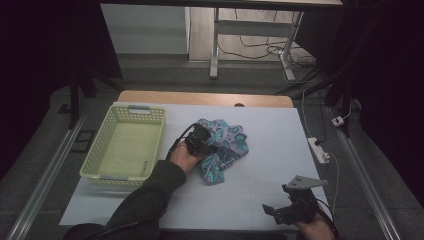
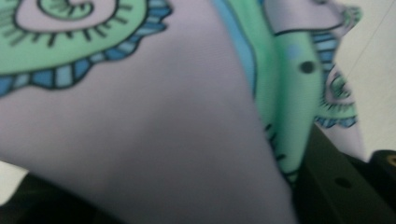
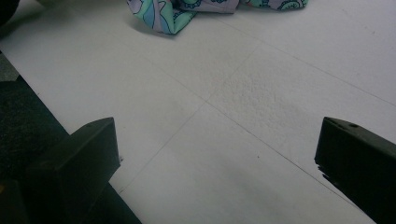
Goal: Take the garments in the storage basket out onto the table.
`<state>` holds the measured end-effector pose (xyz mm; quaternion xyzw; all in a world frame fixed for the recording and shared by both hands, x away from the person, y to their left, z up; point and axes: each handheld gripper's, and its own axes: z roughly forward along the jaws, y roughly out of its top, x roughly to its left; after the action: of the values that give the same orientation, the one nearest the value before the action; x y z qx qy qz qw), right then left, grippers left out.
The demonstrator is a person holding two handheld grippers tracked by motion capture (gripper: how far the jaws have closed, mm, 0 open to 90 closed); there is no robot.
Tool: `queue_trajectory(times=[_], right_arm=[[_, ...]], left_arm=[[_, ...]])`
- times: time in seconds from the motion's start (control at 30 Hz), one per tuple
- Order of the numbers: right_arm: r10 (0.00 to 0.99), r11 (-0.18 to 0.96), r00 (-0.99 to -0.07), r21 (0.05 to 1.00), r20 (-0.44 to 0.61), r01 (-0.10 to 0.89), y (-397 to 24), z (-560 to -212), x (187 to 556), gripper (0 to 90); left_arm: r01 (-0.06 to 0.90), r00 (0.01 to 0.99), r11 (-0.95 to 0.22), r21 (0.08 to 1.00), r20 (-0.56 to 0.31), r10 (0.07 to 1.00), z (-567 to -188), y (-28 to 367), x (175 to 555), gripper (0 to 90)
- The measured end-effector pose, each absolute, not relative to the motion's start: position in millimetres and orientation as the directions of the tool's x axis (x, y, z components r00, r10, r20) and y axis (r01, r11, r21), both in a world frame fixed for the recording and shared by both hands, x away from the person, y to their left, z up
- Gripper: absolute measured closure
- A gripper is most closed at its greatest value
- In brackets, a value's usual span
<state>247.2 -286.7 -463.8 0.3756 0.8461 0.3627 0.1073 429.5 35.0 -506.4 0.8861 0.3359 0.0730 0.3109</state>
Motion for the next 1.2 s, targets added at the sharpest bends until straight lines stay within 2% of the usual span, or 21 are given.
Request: queue_trajectory(times=[0.13, 0.4, 0.57, 0.83, 1.03, 1.2], right_arm=[[0.713, 0.457, -0.695, 0.692, 0.090, 0.559, -286, -464, 247, 0.0], [0.713, 0.458, -0.696, 0.691, 0.091, 0.559, -286, -464, 247, 0.0], [0.712, 0.459, -0.697, 0.690, 0.091, 0.559, -286, -464, 247, 0.0], [0.711, 0.461, -0.697, 0.689, 0.089, 0.559, -286, -464, 247, 0.0], [0.710, 0.465, -0.699, 0.689, 0.086, 0.557, -286, -464, 247, 0.0], [0.710, 0.465, -0.699, 0.688, 0.086, 0.557, -286, -464, 247, 0.0]], left_arm=[[0.553, 0.764, -0.592, 0.586, -0.072, 0.641, -515, 35, 430, 54.0], [0.573, 0.755, -0.566, 0.592, -0.113, 0.646, -515, 37, 432, 38.0], [0.568, 0.761, -0.578, 0.586, -0.106, 0.640, -507, 37, 432, 30.4], [0.589, 0.755, -0.532, 0.609, -0.180, 0.630, -491, 49, 431, 18.3], [0.574, 0.757, -0.521, 0.632, -0.165, 0.633, -478, 54, 428, 6.1], [0.557, 0.769, -0.502, 0.661, -0.184, 0.612, -472, 59, 425, 1.1]])
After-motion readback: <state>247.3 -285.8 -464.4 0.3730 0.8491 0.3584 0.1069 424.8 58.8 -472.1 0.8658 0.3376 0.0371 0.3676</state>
